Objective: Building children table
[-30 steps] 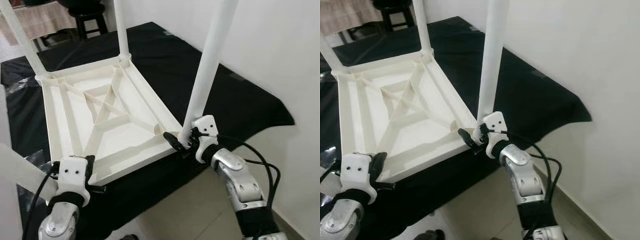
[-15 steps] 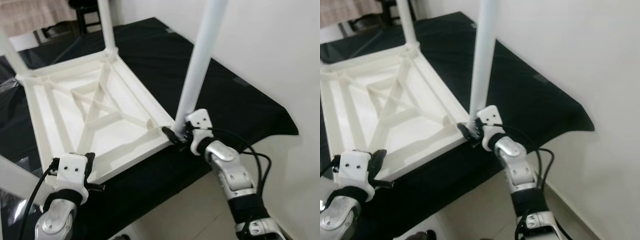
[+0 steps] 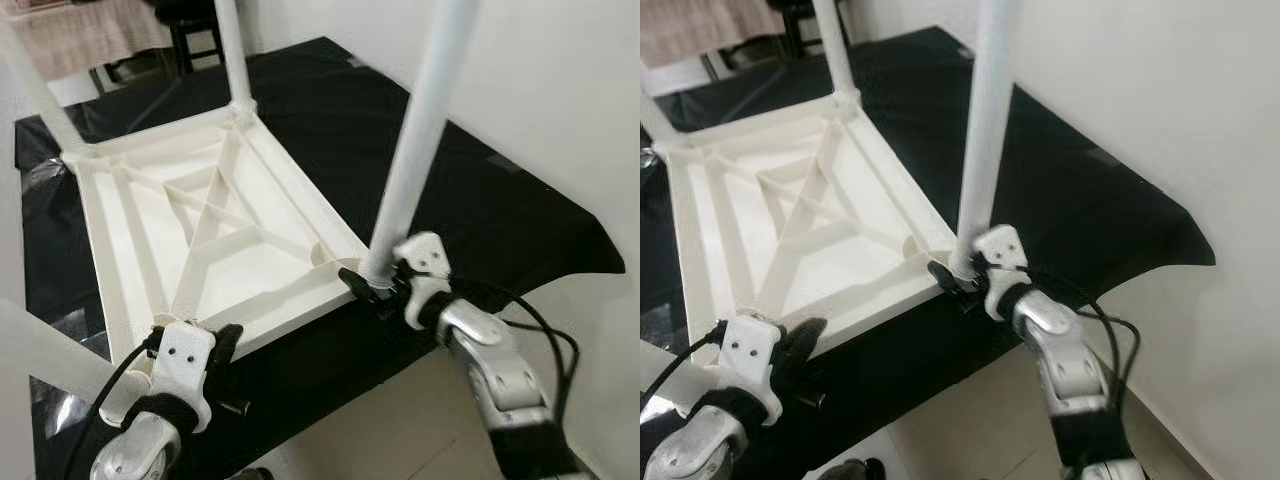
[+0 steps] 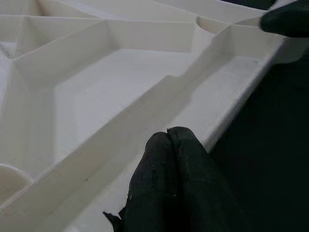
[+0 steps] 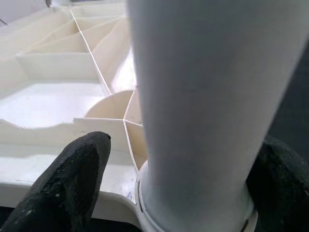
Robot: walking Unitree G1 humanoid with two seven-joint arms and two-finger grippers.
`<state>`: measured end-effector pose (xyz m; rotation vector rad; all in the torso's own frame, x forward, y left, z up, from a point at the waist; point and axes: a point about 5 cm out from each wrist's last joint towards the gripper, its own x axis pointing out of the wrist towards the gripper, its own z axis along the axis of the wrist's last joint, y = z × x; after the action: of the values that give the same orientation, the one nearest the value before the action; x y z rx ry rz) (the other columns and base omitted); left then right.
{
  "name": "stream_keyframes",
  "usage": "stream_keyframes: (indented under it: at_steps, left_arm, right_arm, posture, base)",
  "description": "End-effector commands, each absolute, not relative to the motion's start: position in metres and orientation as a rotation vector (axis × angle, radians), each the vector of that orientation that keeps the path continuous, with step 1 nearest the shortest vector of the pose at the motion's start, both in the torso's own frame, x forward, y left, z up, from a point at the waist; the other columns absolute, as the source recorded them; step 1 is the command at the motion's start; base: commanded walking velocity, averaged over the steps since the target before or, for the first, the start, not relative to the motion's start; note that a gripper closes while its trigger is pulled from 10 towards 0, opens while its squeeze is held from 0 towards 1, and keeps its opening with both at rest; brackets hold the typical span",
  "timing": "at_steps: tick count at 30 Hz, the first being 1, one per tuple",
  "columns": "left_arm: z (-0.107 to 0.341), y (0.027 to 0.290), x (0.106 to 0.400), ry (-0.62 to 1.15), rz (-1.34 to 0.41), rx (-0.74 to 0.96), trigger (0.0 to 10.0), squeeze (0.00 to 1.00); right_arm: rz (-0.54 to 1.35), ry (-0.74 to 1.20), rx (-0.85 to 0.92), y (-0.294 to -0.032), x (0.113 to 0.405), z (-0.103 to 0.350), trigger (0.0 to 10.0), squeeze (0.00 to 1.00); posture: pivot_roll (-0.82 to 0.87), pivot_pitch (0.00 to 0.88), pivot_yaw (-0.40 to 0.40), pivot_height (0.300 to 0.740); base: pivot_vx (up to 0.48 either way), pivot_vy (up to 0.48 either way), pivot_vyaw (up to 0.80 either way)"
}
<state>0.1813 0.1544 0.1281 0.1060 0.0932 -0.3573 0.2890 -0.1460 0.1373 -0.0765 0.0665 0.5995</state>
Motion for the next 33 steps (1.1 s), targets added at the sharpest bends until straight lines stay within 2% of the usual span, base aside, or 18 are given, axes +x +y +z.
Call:
stream_keyframes:
  at_steps: [1, 6, 13, 19, 27, 31, 33]
  left_arm:
    - [0.125, 0.148, 0.171, 0.133, -0.435, 0.076, 10.0, 0.00]
    - [0.124, 0.154, 0.170, 0.128, -0.391, 0.063, 10.0, 0.00]
    - [0.127, 0.158, 0.178, 0.111, -0.364, 0.077, 10.0, 0.00]
    - [0.129, 0.157, 0.175, 0.111, -0.381, 0.048, 10.0, 0.00]
    - [0.129, 0.156, 0.170, 0.114, -0.420, 0.018, 10.0, 0.00]
    - [0.128, 0.156, 0.170, 0.115, -0.426, 0.014, 10.0, 0.00]
    - [0.128, 0.155, 0.170, 0.116, -0.432, 0.012, 10.0, 0.00]
  right_arm:
    - [0.620, 0.099, -0.020, -0.146, 0.273, 0.129, 10.0, 0.00]
    - [0.570, 0.105, -0.008, -0.151, 0.259, 0.124, 10.0, 0.00]
    - [0.507, 0.094, -0.049, -0.154, 0.270, 0.128, 10.0, 0.00]
    - [0.512, 0.114, -0.063, -0.165, 0.265, 0.127, 10.0, 0.00]
    - [0.576, 0.122, -0.036, -0.186, 0.235, 0.134, 10.0, 0.00]
    - [0.611, 0.109, -0.022, -0.188, 0.222, 0.138, 10.0, 0.00]
    - [0.649, 0.113, -0.017, -0.183, 0.219, 0.138, 10.0, 0.00]
  posture:
    - [0.09, 0.144, -0.028, 0.740]
    - [0.08, 0.137, -0.016, 0.740]
    - [0.08, 0.127, -0.013, 0.740]
    - [0.08, 0.123, -0.021, 0.740]
    - [0.07, 0.129, -0.023, 0.740]
    - [0.06, 0.131, -0.020, 0.740]
    - [0.05, 0.132, -0.018, 0.740]
  base:
    - [0.000, 0.000, 0.00]
    - [0.000, 0.000, 0.00]
    - [0.000, 0.000, 0.00]
    - [0.000, 0.000, 0.00]
    - [0.000, 0.000, 0.00]
    - [0.000, 0.000, 0.00]
    - [0.000, 0.000, 0.80]
